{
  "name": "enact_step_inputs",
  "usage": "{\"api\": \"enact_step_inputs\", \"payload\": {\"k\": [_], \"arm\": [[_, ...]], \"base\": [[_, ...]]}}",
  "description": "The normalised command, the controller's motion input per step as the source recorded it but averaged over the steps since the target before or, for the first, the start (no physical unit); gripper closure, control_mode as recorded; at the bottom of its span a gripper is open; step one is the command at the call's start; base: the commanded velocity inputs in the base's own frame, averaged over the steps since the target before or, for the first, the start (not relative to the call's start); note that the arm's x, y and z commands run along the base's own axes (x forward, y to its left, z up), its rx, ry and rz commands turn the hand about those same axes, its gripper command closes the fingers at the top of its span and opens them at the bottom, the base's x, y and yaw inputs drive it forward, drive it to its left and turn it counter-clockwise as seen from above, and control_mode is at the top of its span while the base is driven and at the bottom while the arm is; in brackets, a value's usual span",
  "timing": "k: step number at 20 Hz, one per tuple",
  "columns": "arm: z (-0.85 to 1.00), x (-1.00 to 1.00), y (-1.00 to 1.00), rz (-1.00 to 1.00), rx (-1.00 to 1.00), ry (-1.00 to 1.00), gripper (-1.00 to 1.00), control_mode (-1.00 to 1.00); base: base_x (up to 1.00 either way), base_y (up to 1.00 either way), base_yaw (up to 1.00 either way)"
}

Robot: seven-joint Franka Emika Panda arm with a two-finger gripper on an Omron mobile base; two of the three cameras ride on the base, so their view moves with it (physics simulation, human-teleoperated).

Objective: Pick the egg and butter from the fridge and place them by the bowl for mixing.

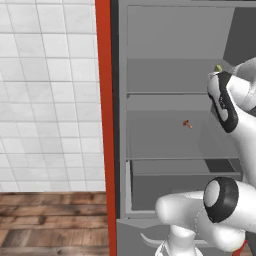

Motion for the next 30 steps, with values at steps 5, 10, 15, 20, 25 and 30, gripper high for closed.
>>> {"api": "enact_step_inputs", "payload": {"k": [5, 10, 15, 20, 25, 30], "arm": [[0.32, -1.00, 0.73, 0.17, 0.00, -0.01, 1.00, -1.00], [0.19, -1.00, 0.75, 0.20, 0.01, 0.09, 1.00, -1.00], [-0.18, -1.00, 0.67, 0.19, 0.04, 0.16, 1.00, -1.00], [-0.65, -1.00, 0.84, 0.20, 0.03, 0.22, 1.00, -1.00], [-0.94, -0.99, 0.98, 0.22, -0.03, 0.09, 1.00, -1.00], [-0.58, -0.51, 0.79, 0.24, -0.08, -0.02, 1.00, 1.00]], "base": [[0.00, 0.00, 0.00], [0.00, 0.00, 0.00], [0.00, 0.00, 0.00], [0.00, 0.00, 0.00], [0.00, 0.00, 0.00], [-0.14, 0.20, 0.10]]}}
